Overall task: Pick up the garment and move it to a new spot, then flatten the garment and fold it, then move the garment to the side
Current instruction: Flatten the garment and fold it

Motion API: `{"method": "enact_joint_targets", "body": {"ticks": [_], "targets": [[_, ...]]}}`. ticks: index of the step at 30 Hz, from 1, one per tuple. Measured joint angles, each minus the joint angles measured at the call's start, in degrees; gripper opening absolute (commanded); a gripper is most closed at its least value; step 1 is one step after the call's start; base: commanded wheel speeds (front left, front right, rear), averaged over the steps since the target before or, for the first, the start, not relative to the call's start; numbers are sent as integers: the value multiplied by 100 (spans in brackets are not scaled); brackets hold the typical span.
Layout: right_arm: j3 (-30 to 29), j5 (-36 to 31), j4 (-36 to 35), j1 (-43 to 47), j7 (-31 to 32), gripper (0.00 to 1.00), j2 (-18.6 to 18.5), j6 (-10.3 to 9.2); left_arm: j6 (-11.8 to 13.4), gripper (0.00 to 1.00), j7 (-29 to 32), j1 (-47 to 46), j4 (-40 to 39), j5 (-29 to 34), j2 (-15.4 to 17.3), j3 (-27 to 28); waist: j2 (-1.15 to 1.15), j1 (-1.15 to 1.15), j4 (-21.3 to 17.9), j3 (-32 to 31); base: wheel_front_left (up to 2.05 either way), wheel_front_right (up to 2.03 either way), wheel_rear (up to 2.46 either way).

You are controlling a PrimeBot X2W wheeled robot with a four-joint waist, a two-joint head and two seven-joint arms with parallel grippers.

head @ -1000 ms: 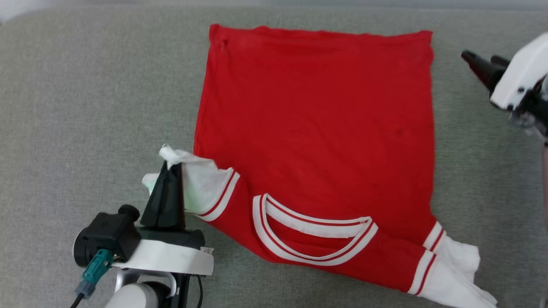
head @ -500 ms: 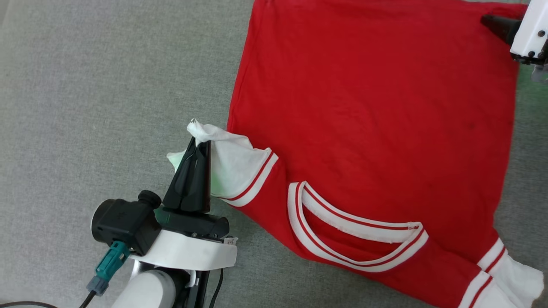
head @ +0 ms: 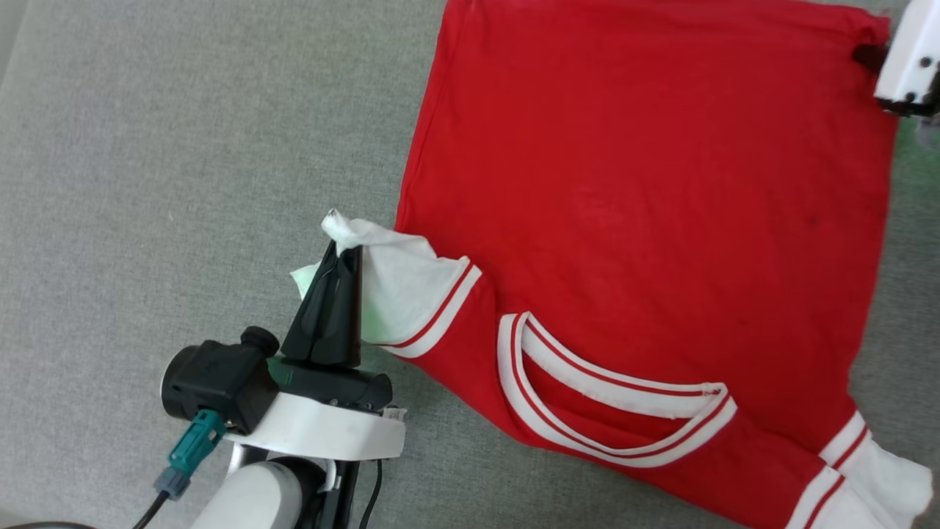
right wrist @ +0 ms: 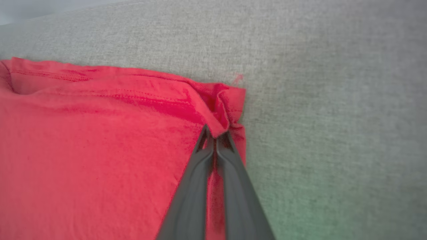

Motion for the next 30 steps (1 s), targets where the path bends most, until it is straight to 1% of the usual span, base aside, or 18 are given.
{"method": "enact_joint_targets", "body": {"ticks": [4,8,13,17,19,22,25,28,30], "targets": [[564,-91,-289,113,-387,0,-90,1,-12,0,-25,131,212,-125,30,71,0,0,-107,-216,0,0,0],[1038,104,-673,371,-627,0,-293,2,7,0,-25,320,457,-236,82,152,0,0,-258,-541,0,0,0],[1659,480,-1419,1082,-812,0,-667,2,36,0,56,650,795,-454,241,320,0,0,-526,-993,0,0,0],[1951,828,-2109,1981,-782,0,-1059,2,86,0,59,972,1001,-603,357,479,0,-1,-772,-1385,0,0,0],[1972,968,-2466,2479,-731,0,-1267,2,115,0,52,1090,1066,-657,387,557,0,-1,-902,-1563,0,0,0],[1816,1102,-3064,3312,-621,0,-1507,2,159,0,33,1195,1136,-726,416,645,0,-2,-1125,-1767,0,0,0],[1405,1189,-3633,4285,-438,0,-1596,1,187,0,22,1251,1184,-766,434,709,0,-2,-1306,-1934,0,0,0],[860,1206,-4155,5391,-258,0,-1482,2,220,0,0,1368,1235,-812,464,770,0,-2,-1455,-2039,0,0,0],[454,1150,-4474,6099,-111,0,-1278,2,240,0,-2,1432,1237,-851,468,803,0,-2,-1525,-2091,0,0,0]]}}
